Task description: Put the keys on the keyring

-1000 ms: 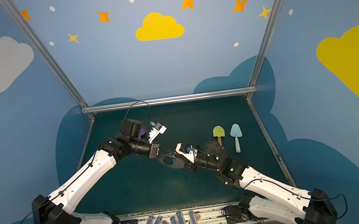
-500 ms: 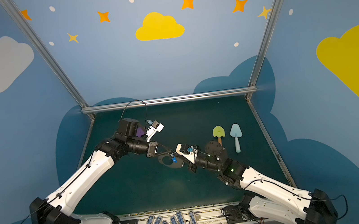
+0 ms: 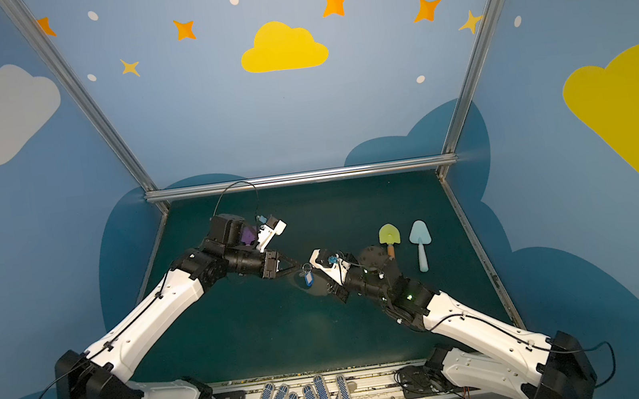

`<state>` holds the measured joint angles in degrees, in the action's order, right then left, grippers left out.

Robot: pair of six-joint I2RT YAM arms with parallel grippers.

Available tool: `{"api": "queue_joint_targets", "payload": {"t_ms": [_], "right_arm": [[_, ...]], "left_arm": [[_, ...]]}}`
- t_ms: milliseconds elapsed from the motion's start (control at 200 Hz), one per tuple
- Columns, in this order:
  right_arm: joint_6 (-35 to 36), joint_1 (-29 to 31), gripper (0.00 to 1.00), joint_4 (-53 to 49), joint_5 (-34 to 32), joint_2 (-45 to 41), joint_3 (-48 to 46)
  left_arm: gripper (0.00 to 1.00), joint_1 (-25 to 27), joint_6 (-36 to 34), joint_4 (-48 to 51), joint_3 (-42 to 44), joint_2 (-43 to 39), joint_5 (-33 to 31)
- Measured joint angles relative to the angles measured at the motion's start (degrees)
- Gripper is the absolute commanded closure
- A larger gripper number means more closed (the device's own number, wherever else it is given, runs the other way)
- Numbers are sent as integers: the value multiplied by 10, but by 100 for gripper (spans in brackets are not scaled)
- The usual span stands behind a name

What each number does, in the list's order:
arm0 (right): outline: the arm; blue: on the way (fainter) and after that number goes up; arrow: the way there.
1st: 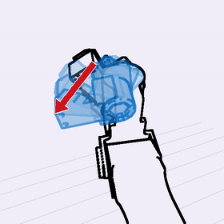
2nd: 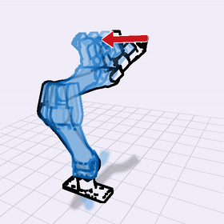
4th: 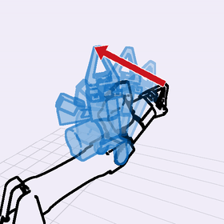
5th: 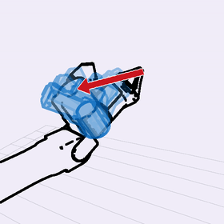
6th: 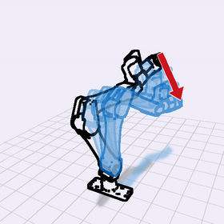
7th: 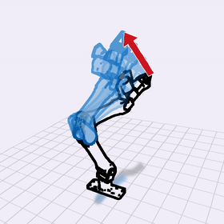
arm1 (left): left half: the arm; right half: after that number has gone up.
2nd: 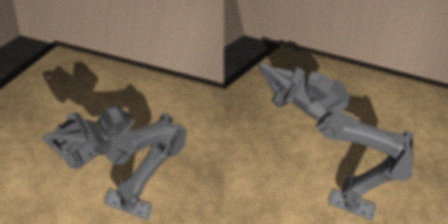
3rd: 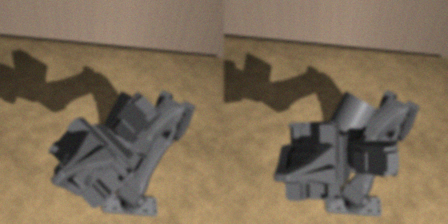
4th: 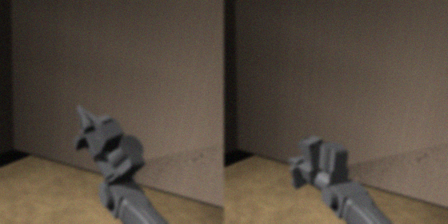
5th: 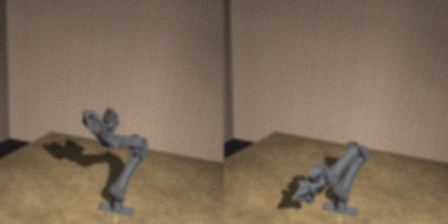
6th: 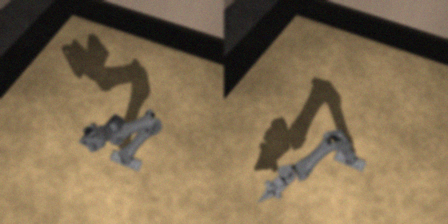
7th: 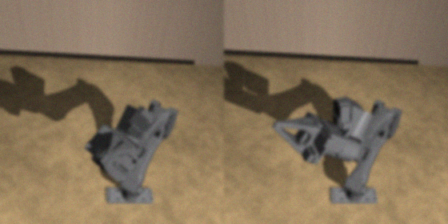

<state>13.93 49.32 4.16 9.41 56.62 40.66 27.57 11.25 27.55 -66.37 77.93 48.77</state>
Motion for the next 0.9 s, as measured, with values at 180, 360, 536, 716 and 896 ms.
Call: {"api": "queue_joint_targets", "payload": {"t_ms": [180,360,536,716,896], "right_arm": [[-12,0,100,-19,-16,4,7],[-35,-10,100,-19,-8,-9,7],[-64,-43,100,-23,39,-20,17],[-101,-78,100,-17,112,-31,25],[-140,-102,100,-1,179,-31,25]], "left_arm": [[51,-5,43,-32,61,-53,-79],[45,-6,103,-137,167,-99,-106],[34,-5,146,-254,263,-139,-127],[31,-5,143,-325,284,-172,-138],[29,4,126,-392,294,-181,-124]]}}
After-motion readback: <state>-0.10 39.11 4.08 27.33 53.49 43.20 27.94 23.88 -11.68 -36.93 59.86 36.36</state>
